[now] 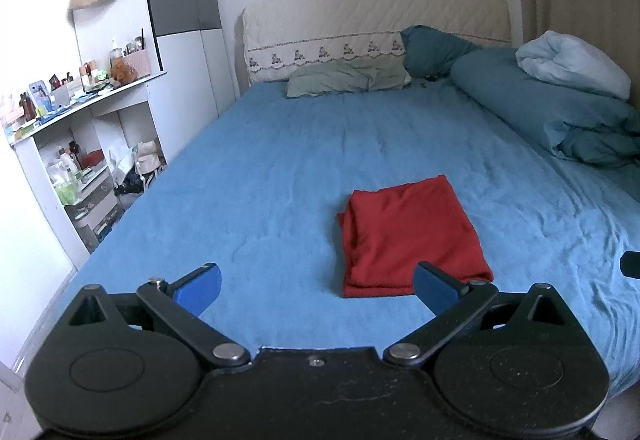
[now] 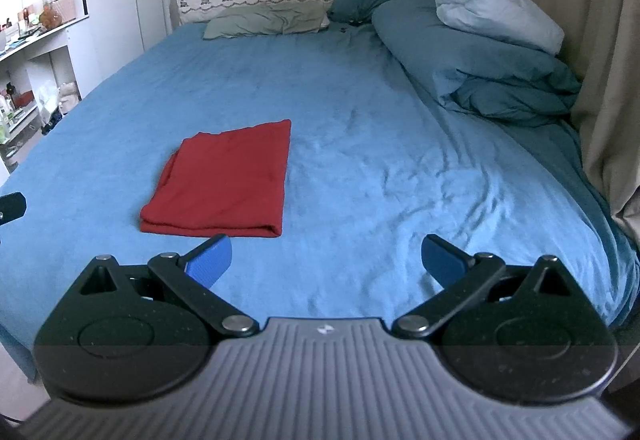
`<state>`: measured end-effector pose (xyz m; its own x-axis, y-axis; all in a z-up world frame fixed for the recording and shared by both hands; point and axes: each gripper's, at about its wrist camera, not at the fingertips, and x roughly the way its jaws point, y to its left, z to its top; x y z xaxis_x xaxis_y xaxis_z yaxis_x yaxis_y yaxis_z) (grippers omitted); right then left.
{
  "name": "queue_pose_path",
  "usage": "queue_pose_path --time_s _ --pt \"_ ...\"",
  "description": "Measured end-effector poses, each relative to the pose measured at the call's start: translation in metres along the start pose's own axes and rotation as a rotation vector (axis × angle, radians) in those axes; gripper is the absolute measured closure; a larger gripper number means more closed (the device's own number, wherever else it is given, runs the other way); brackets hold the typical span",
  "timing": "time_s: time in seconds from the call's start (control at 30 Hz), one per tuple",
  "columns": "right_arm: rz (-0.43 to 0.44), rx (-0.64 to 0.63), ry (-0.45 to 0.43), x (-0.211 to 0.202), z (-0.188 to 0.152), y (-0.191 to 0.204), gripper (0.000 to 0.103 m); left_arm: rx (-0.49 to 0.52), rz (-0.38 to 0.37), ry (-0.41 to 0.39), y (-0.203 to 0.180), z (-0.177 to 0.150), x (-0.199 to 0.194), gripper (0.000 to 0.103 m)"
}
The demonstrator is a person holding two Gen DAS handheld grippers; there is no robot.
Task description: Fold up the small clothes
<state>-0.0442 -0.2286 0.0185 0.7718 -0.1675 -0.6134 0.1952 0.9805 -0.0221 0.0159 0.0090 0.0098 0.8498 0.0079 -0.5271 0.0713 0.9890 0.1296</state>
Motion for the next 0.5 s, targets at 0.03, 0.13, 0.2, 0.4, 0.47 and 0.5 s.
queue_pose_path --time_s 0.03,0.13,0.2,0.4,0.47,0.5 --pt "0.003 0.000 0.000 0.0005 0.0000 -0.0010 0.000 0.002 0.000 -0.002 -0.0002 0.0002 -0.0001 0.000" --pt "0.002 0.000 -0.001 0.0005 0.0000 -0.0009 0.000 0.004 0.002 -0.002 -0.0007 -0.0004 -0.0004 0.000" --pt "0.003 0.000 0.001 0.0007 -0.0001 -0.0004 0.000 0.005 0.001 0.000 -0.0004 -0.0007 -0.0006 0.000" --pt "0.002 0.000 -0.002 -0.0017 -0.0011 0.0043 0.000 0.001 -0.002 -0.003 0.0044 -0.0017 -0.0013 0.000" --pt "0.002 0.000 -0.001 -0.0032 -0.0016 0.0068 0.000 -0.003 -0.003 -0.002 0.0057 -0.0023 -0.0011 0.000" --pt "0.003 -0.001 -0.001 -0.0036 -0.0023 0.0079 0.000 -0.004 -0.003 -0.003 0.0059 -0.0027 -0.0011 0.000"
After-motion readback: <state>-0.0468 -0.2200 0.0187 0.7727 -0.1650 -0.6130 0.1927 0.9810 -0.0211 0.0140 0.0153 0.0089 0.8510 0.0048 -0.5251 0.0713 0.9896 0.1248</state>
